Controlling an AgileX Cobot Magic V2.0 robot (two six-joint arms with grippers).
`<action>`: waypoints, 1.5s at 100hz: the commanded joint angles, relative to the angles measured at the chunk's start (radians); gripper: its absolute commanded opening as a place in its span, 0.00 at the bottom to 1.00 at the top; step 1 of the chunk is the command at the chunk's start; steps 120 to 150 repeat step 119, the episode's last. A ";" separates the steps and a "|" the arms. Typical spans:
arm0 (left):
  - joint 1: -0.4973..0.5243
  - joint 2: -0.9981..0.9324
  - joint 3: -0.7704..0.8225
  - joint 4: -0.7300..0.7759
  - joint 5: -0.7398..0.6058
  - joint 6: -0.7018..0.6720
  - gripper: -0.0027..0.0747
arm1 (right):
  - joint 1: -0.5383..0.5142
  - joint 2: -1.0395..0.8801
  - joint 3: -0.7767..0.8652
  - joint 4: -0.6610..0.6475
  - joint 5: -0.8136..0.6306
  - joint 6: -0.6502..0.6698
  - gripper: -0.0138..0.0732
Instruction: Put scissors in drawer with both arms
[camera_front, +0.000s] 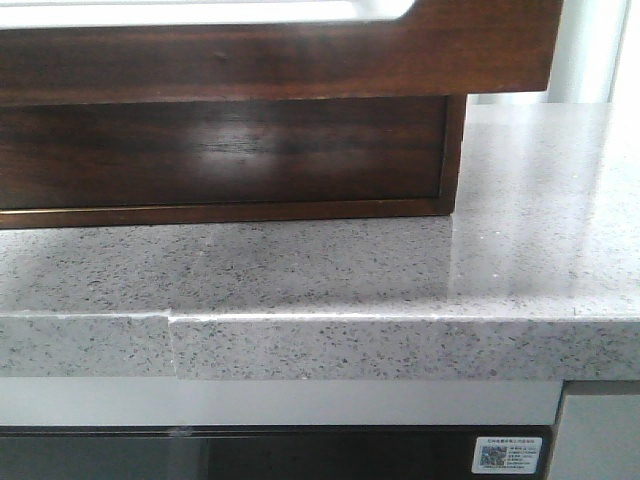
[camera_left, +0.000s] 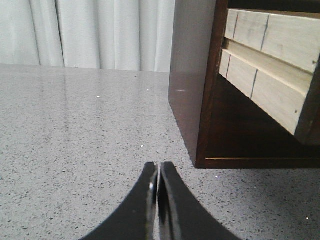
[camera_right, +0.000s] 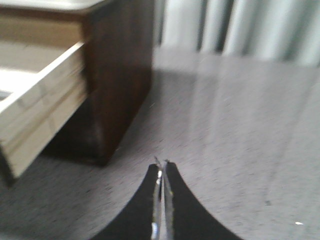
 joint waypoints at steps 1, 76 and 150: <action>-0.010 -0.032 0.038 0.000 -0.071 -0.010 0.01 | -0.045 -0.102 0.101 -0.010 -0.193 -0.003 0.08; -0.010 -0.031 0.038 0.000 -0.071 -0.010 0.01 | -0.058 -0.362 0.445 -0.272 -0.433 0.287 0.08; -0.010 -0.031 0.038 0.000 -0.071 -0.010 0.01 | -0.058 -0.362 0.445 -0.270 -0.442 0.287 0.08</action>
